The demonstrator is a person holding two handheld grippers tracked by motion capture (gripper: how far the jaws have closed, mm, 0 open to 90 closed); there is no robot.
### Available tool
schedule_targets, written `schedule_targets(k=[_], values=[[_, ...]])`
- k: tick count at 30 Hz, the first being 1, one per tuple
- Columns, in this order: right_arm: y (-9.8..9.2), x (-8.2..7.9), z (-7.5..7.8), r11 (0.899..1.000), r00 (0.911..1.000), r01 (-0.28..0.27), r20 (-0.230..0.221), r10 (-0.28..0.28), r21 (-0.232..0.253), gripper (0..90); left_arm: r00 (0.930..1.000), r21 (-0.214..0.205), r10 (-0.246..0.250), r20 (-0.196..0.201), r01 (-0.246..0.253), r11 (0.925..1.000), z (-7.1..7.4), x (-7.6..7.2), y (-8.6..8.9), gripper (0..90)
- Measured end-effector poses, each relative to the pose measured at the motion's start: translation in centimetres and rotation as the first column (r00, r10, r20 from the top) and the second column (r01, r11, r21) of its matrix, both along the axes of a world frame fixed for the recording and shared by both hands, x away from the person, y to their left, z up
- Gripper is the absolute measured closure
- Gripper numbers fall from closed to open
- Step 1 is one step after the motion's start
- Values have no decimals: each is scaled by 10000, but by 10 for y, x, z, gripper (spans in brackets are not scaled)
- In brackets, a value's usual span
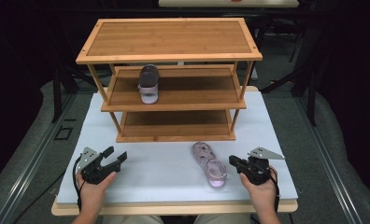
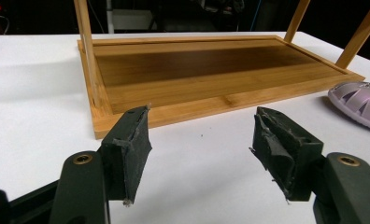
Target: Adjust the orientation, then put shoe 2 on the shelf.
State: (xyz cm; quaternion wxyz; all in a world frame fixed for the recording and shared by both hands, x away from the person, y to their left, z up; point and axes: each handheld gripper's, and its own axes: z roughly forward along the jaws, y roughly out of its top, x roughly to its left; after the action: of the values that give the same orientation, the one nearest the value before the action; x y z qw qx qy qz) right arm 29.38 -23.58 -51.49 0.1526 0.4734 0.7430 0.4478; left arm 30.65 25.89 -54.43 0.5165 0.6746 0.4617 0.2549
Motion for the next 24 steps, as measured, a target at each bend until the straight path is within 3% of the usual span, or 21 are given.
schedule_targets(k=[1,2,4,6,8,11,13,14,15,17,20,21,23,24], values=[[4,4,6,9983,9981,-487,-389,474,-320,761,10000,9,-35,3,35,10000,0,0,0,364],[7,6,10,9960,9976,-511,-504,475,-733,732,10000,14,-44,2,44,10000,0,0,-1,364],[13,13,20,9855,9897,-1197,-927,1090,-1199,677,9999,34,-112,-56,112,9999,-1,1,-2,362],[23,21,31,9662,9783,-1673,-1549,1379,-1959,647,9998,52,-201,-86,201,9998,-1,1,-2,362],[33,29,39,9384,9605,-2239,-2230,1666,-2633,625,9996,67,-244,-114,245,9997,-1,1,-2,362],[49,40,45,8763,9225,-3128,-3370,1884,-3664,605,9994,85,-297,-187,299,9995,-1,2,-1,361],[58,46,46,8578,9042,-3404,-3845,1862,-3852,602,9992,76,-332,-204,333,9994,-1,2,0,359],[63,49,46,8429,8880,-3637,-4210,1850,-3966,602,9991,63,-356,-216,358,9993,-1,2,0,359],[66,51,45,8359,8815,-3718,-4361,1814,-4039,603,9990,65,-382,-230,383,9992,-1,1,-1,359],[73,57,42,8109,8699,-3788,-4708,1473,-4461,607,9989,43,-400,-225,401,9992,-1,1,0,358],[78,66,37,7937,8520,-3883,-5106,1156,-4682,649,9988,-27,-416,-251,416,9991,0,0,0,359],[80,68,36,7774,8497,-3913,-5178,997,-4925,656,9990,-48,-388,-225,387,9992,0,0,0,359],[81,72,32,7842,8344,-3998,-5425,972,-4746,665,9989,-36,-392,-243,392,9992,0,0,0,359],[82,75,29,7815,8266,-4095,-5540,994,-4707,671,9988,-50,-415,-241,414,9991,0,0,0,358]])
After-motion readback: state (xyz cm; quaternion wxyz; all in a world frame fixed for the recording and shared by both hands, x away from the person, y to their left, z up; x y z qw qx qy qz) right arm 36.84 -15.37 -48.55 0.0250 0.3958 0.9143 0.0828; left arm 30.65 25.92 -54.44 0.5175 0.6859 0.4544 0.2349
